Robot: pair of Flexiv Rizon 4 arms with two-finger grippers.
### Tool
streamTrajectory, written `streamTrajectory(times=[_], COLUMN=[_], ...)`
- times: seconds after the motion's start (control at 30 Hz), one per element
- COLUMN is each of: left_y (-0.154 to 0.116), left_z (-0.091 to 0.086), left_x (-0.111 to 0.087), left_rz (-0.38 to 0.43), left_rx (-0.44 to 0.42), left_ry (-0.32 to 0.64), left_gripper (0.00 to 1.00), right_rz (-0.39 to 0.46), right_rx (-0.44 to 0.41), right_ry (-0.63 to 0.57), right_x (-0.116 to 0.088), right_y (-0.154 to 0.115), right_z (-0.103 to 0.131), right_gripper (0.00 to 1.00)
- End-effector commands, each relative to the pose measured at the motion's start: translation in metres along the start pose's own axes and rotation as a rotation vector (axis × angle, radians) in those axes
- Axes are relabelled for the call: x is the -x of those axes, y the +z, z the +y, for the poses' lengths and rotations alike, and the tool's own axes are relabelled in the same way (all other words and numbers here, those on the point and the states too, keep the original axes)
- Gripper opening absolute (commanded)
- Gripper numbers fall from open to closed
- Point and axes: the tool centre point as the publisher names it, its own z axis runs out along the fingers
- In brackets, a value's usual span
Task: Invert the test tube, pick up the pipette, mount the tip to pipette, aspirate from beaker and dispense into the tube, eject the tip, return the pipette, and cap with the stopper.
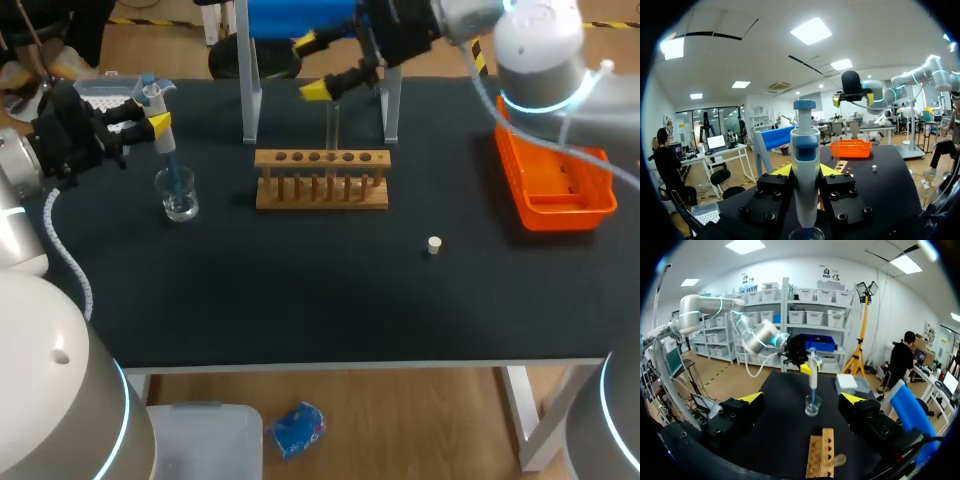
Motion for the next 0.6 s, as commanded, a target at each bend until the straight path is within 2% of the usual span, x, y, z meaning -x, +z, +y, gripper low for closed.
streamTrajectory(times=[0.03,0.27,0.43,0.6], left_y=[0.0,0.0,0.0,0.0], left_z=[0.0,0.0,0.0,0.0], left_x=[-0.001,-0.001,-0.001,-0.001], left_rz=[-0.004,-0.004,-0.004,-0.004], left_rx=[-0.001,-0.001,-0.001,-0.001], left_ry=[0.002,0.002,0.002,0.002], left_gripper=[0.0,0.0,0.0,0.0], right_rz=[-0.099,-0.132,-0.149,-0.171], right_rx=[-0.001,-0.019,-0.045,-0.076], right_ry=[0.02,0.046,0.044,0.034], right_x=[-0.015,-0.015,-0.012,-0.007], right_y=[-0.046,-0.078,-0.085,-0.084], right_z=[-0.024,-0.058,-0.086,-0.104], right_gripper=[1.0,1.0,1.0,1.0])
